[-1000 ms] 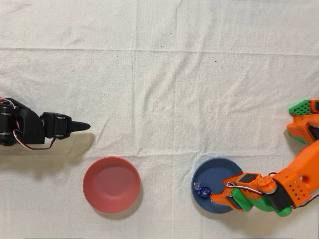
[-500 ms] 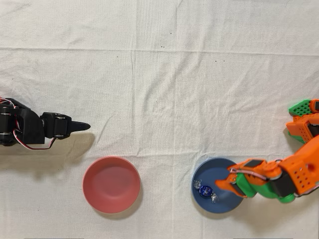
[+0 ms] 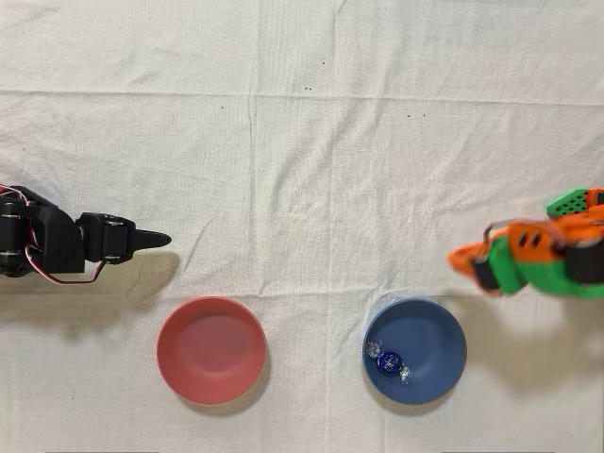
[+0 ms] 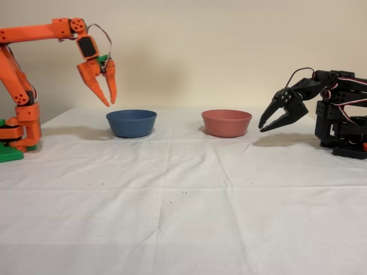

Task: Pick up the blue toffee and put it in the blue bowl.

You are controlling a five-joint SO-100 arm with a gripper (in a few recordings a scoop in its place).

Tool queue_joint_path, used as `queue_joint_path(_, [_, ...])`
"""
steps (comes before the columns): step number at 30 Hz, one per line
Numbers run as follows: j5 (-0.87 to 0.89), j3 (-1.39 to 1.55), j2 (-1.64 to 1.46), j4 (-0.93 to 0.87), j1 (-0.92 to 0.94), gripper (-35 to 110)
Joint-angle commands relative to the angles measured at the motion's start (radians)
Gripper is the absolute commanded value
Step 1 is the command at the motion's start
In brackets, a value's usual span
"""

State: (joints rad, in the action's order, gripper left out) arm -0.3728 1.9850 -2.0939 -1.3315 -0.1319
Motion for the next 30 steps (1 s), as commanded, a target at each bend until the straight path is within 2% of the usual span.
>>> queue_joint_path(1, [-0.002,0.100,-0.207,0.051,0.086,0])
queue_joint_path(7, [0.048,0.281,-0.385,0.169,0.115,0])
queue_joint_path(13, [0.175,0.492,-0.572,0.314,0.087,0])
queue_joint_path(17, [0.167,0.666,-0.715,0.397,0.084,0])
queue_joint_path(25, [0.155,0.871,-0.861,0.468,0.083,0])
queue_joint_path(30, [0.227,0.969,-0.934,0.474,0.083,0])
